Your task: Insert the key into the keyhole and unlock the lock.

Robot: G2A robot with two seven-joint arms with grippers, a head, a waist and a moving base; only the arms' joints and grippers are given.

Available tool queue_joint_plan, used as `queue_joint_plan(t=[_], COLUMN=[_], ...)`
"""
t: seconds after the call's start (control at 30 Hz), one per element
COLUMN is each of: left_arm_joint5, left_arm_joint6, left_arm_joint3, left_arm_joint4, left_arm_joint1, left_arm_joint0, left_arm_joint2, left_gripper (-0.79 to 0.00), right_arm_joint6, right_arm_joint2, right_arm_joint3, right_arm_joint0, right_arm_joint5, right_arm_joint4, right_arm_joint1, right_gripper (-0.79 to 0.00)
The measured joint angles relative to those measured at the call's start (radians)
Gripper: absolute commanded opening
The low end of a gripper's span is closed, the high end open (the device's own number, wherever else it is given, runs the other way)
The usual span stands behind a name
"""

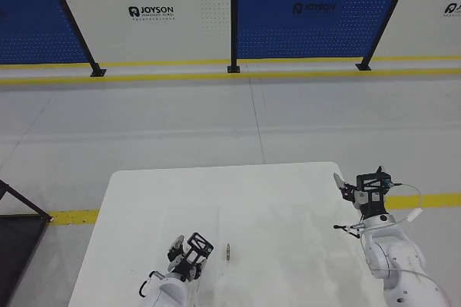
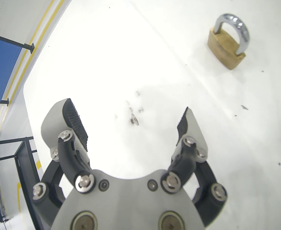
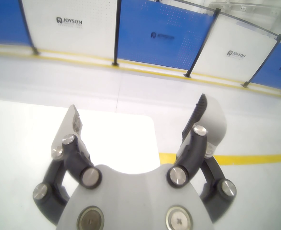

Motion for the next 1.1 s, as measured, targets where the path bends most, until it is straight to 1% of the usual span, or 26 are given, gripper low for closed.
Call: queue_joint_plan(t=[0.07,0.1,0.17,0.2,0.33,0.37,0.57,0.6,0.63,0.67,1.1], left_arm_joint5=[-0.003,-0.008,-0.01,-0.01,-0.012,-0.013,-0.025,-0.027,-0.03,-0.033,-0.043], left_arm_joint6=[-0.002,-0.005,-0.007,-0.01,-0.017,-0.018,-0.015,-0.015,-0.014,-0.014,-0.018], left_arm_joint3=[0.003,0.007,0.014,0.018,0.027,0.028,0.03,0.031,0.031,0.033,0.061], left_arm_joint4=[-0.027,-0.046,-0.059,-0.068,-0.08,-0.083,-0.089,-0.09,-0.093,-0.094,-0.106], left_arm_joint1=[-0.002,-0.003,-0.004,-0.005,-0.007,-0.007,-0.007,-0.007,-0.007,-0.007,-0.01], left_arm_joint0=[-0.005,-0.01,-0.018,-0.021,-0.027,-0.027,-0.015,-0.014,-0.013,-0.013,-0.029], left_arm_joint2=[-0.003,-0.008,-0.014,-0.017,-0.017,-0.017,-0.025,-0.026,-0.027,-0.028,-0.036], left_gripper=[-0.342,-0.339,-0.305,-0.32,-0.302,-0.317,-0.332,-0.345,-0.397,-0.406,-0.44], right_arm_joint6=[0.0,0.0,0.0,0.0,0.0,0.0,0.0,0.0,0.0,0.0,0.0], right_arm_joint2=[0.0,0.0,0.0,0.0,0.0,0.0,0.0,0.0,0.0,0.0,0.0], right_arm_joint3=[0.0,0.0,0.0,0.0,0.0,0.0,0.0,0.0,0.0,0.0,0.0], right_arm_joint0=[0.0,0.0,0.0,0.0,0.0,0.0,0.0,0.0,0.0,0.0,0.0], right_arm_joint5=[0.0,0.0,0.0,0.0,0.0,0.0,0.0,0.0,0.0,0.0,0.0], right_arm_joint4=[0.0,0.0,0.0,0.0,0.0,0.0,0.0,0.0,0.0,0.0,0.0], right_arm_joint1=[0.0,0.0,0.0,0.0,0.0,0.0,0.0,0.0,0.0,0.0,0.0], right_gripper=[0.0,0.0,0.0,0.0,0.0,0.0,0.0,0.0,0.0,0.0,0.0])
